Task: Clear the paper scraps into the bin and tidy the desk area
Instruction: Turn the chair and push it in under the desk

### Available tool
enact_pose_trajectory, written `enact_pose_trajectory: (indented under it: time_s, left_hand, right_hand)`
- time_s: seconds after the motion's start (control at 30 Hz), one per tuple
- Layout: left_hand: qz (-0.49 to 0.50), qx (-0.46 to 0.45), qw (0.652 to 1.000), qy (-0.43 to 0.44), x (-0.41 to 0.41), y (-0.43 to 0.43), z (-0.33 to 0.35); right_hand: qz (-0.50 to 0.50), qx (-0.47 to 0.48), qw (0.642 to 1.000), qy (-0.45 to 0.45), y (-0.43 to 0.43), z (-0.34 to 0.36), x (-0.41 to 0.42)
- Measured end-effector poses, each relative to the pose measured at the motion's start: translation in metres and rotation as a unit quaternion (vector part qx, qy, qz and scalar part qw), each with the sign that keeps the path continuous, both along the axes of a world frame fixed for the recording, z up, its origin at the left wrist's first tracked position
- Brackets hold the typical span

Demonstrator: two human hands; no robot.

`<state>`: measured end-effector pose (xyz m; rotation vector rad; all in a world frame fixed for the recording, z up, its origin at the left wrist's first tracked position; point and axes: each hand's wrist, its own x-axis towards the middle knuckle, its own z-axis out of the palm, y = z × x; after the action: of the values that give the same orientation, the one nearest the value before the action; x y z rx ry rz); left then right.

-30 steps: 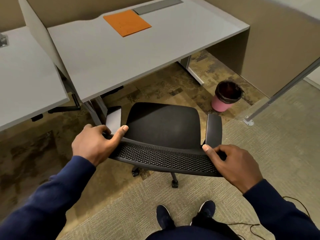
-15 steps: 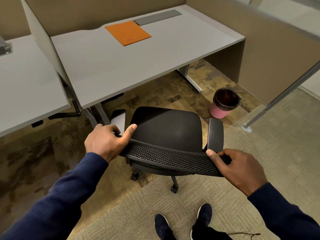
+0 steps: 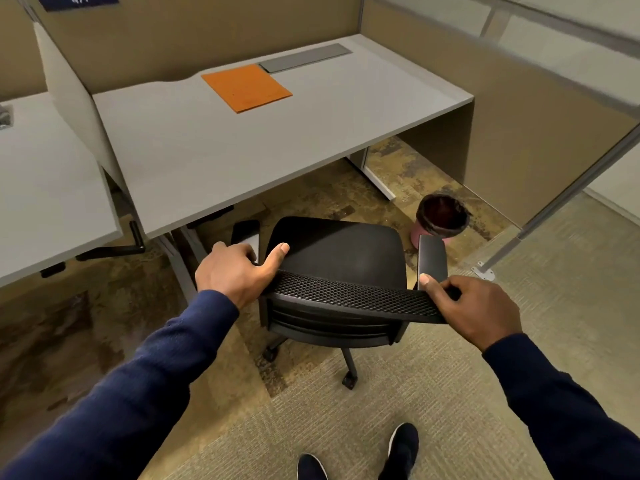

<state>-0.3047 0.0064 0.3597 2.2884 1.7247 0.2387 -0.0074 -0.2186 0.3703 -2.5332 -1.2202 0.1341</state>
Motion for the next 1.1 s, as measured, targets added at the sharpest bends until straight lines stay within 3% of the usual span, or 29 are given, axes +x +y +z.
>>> enact_pose_trajectory:
  time_s: [0.67, 1.1]
  left_hand:
    - [0.025, 0.010, 0.997, 0.073, 0.175, 0.008, 0.002]
    - [0.076, 0.029, 0.994, 0.069, 0.246, 0.028, 0.005]
  right_hand:
    - [0.149, -0.019, 0.987, -0.054, 0.104, 0.000, 0.227]
    - [0.211, -0.048, 0.974, -0.062, 0.179, 0.009, 0.307]
